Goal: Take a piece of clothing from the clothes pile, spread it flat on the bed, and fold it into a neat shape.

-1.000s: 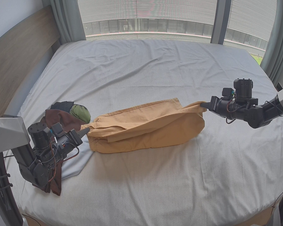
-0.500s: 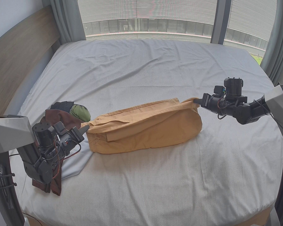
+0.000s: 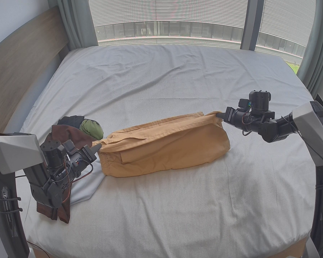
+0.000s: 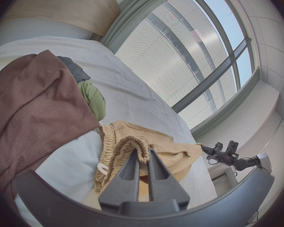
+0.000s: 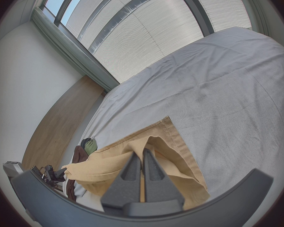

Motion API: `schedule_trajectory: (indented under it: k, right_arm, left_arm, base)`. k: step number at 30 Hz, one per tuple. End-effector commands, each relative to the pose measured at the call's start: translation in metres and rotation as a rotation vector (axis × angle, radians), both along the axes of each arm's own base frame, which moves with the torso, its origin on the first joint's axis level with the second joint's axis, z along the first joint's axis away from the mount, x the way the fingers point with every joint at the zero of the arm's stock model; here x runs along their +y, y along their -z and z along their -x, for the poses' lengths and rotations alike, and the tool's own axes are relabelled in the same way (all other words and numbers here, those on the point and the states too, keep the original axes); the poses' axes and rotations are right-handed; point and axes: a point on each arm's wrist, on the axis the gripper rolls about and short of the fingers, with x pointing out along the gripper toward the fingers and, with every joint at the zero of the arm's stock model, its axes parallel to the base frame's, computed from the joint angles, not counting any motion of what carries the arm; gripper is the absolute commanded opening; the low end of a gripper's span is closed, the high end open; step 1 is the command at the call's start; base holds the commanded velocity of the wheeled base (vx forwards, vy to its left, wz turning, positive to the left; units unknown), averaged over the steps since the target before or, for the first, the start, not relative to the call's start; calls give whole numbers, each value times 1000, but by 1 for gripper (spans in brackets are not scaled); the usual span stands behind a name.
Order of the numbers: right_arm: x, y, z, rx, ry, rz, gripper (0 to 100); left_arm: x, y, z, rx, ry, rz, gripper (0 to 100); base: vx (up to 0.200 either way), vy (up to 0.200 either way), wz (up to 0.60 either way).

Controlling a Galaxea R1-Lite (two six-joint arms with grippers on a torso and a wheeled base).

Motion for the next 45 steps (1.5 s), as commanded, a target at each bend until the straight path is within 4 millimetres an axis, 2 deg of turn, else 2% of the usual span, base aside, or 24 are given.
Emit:
schedule_trajectory:
  k: [1, 3, 4, 5, 10, 16, 19, 27, 29, 30, 31, 37, 45]
  right_arm:
    - [0, 4, -3, 4, -6, -7, 0]
    - [0, 3, -4, 3, -12, -13, 0]
    - [0, 3, -4, 1, -15, -14, 0]
    - [0, 2, -4, -2, -15, -14, 100]
    - [0, 1, -16, -27, 7, -35, 100]
    - [-4, -7, -14, -24, 21, -57, 100]
    - [-8, -17, -4, -21, 28, -57, 100]
    - [-7, -8, 10, 33, 19, -44, 100]
    - [-7, -8, 24, 60, 15, -41, 100]
    - [-7, -8, 24, 60, 15, -41, 100]
    - [-4, -12, 39, 60, 4, -44, 100]
    - [4, -23, 73, 45, -26, -45, 100]
    - [7, -29, 94, 37, -45, -44, 100]
  left_arm:
    - [0, 8, -2, 17, 0, -1, 0]
    - [0, 8, -3, 16, 1, -1, 0]
    - [-1, 8, -4, 12, 1, -1, 100]
    - [-1, 9, -5, 12, 0, -1, 100]
    - [0, 5, -12, -10, -9, 20, 100]
    - [5, -1, -19, -34, -61, 41, 100]
    - [5, -3, -19, -42, -67, 41, 100]
    - [6, -4, -18, -43, -67, 40, 100]
    - [5, -8, -14, -45, -62, 37, 100]
    - [5, -8, -14, -45, -62, 37, 100]
    - [4, -16, -10, -59, -61, 42, 100]
    - [2, -29, 3, -71, -33, 42, 100]
    - [-2, -43, 9, -100, -18, 44, 100]
  base:
    - [0, 0, 0]
    - [0, 0, 0]
    - [0, 0, 0]
    - [0, 0, 0]
    - [0, 0, 0]
    - [0, 0, 0]
    - [0, 0, 0]
    - [0, 0, 0]
    - [0, 0, 0]
    - [0, 0, 0]
    - [0, 0, 0]
    - [0, 0, 0]
    - [0, 0, 0]
